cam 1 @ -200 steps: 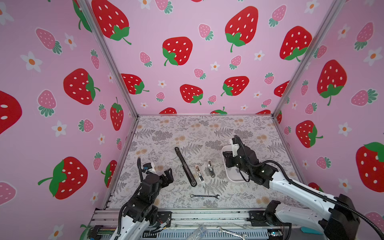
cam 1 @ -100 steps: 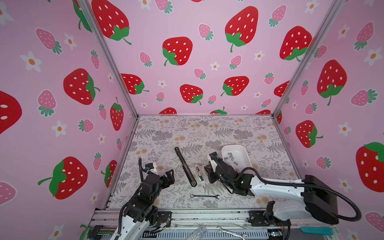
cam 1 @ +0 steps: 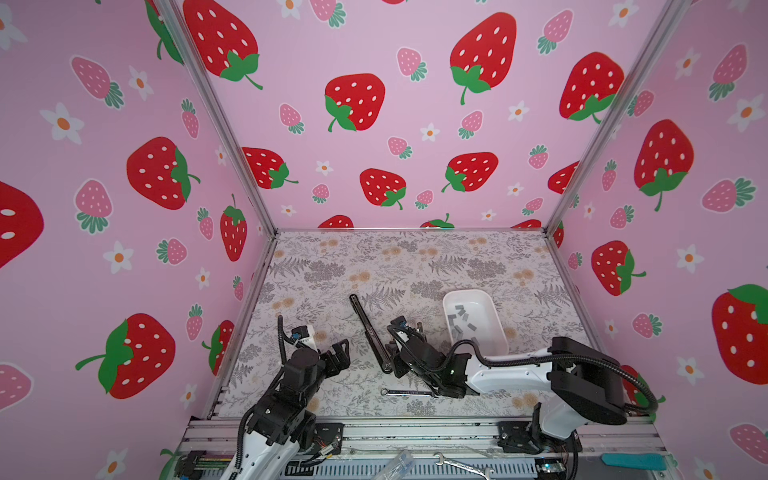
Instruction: Load the staples into the stapler
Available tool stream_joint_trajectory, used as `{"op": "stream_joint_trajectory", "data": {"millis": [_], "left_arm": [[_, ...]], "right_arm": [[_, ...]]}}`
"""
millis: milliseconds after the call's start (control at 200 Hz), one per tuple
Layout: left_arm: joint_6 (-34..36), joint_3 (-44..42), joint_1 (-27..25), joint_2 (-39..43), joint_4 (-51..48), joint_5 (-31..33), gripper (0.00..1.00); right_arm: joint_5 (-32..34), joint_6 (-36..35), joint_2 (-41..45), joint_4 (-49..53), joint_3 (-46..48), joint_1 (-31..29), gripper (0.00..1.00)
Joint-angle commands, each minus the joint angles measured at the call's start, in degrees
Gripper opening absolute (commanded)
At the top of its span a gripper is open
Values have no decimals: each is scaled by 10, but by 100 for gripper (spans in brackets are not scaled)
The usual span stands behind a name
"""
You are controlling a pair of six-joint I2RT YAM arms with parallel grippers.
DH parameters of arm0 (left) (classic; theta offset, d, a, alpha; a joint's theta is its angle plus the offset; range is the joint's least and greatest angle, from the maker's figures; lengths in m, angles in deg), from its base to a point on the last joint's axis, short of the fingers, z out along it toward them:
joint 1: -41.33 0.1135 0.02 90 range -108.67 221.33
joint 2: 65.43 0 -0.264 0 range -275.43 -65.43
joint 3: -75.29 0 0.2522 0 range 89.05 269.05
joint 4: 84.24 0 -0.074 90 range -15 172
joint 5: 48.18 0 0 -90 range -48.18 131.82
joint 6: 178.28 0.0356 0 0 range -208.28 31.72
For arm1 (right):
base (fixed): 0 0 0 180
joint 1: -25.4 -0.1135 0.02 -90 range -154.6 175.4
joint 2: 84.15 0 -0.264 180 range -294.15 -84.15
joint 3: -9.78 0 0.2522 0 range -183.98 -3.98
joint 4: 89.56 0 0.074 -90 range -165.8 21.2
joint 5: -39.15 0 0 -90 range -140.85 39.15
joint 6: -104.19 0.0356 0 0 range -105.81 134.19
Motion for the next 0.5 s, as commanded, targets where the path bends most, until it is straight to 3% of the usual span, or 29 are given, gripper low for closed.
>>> {"op": "stream_joint_trajectory", "data": {"millis": [0,495], "left_arm": [[2,-3,-1,2,7,0,99],[2,-3,-1,3,7,-1,99]], "right_arm": [[23,13,-15,-17,-17,-6,7],[42,23,-48,-19,-39,-6,7]]}}
